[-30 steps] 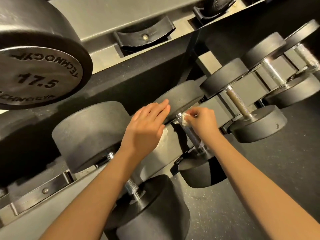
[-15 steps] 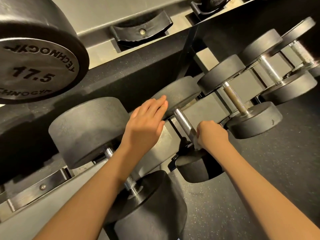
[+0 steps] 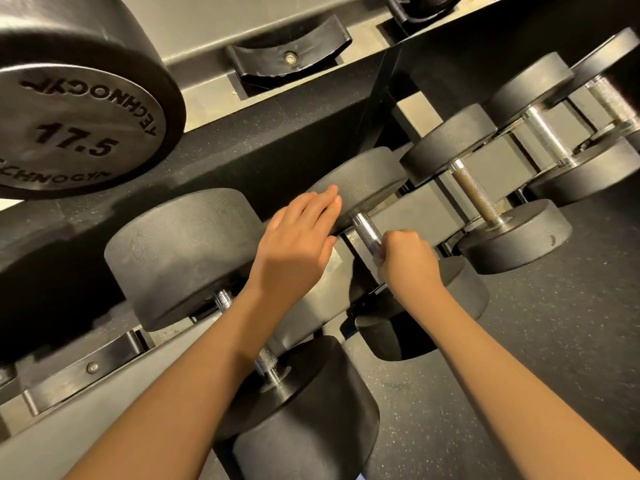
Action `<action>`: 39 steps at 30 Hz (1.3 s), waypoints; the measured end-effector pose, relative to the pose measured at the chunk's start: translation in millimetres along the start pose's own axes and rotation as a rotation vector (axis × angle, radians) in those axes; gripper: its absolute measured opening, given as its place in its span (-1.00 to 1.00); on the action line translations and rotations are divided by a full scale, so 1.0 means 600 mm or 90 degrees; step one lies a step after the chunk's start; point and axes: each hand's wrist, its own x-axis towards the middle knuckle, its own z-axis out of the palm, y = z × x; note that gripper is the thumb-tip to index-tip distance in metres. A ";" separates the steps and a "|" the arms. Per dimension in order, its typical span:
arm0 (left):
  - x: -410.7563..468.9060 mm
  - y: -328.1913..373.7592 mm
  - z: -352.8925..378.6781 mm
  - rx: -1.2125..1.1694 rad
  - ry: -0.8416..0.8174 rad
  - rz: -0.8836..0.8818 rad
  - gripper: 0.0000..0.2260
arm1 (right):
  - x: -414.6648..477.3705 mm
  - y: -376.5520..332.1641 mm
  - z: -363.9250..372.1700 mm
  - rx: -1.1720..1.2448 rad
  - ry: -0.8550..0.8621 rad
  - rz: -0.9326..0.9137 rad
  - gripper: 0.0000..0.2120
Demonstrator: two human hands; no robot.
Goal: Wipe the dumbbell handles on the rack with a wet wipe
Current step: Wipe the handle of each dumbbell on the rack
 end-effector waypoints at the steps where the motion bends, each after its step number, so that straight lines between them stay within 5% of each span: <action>1: -0.001 0.000 0.000 0.000 -0.004 -0.002 -0.64 | -0.005 0.002 0.004 0.001 0.015 0.009 -0.85; 10: -0.001 -0.003 0.001 -0.047 -0.049 -0.022 -0.60 | 0.023 -0.048 0.016 0.194 0.188 -0.075 -0.95; 15: 0.000 -0.004 0.002 -0.054 -0.063 -0.027 -0.59 | 0.011 -0.018 0.009 0.197 0.122 -0.010 -0.90; 21: -0.001 -0.005 0.008 -0.060 -0.077 -0.043 -0.58 | 0.043 -0.033 0.013 0.333 0.204 0.033 -0.90; 24: 0.001 -0.003 0.008 -0.072 -0.077 -0.053 -0.56 | 0.056 -0.032 -0.001 0.407 0.148 0.093 -0.88; 28: 0.000 0.000 0.009 -0.075 -0.089 -0.066 -0.55 | 0.025 0.010 -0.015 0.225 0.022 0.074 -0.93; 34: 0.000 0.002 0.005 -0.072 -0.099 -0.066 -0.56 | 0.045 -0.003 -0.030 0.305 0.026 0.066 -0.86; 39: -0.002 0.005 0.004 -0.058 -0.068 -0.047 -0.60 | 0.010 0.033 -0.040 0.050 -0.143 0.078 -0.85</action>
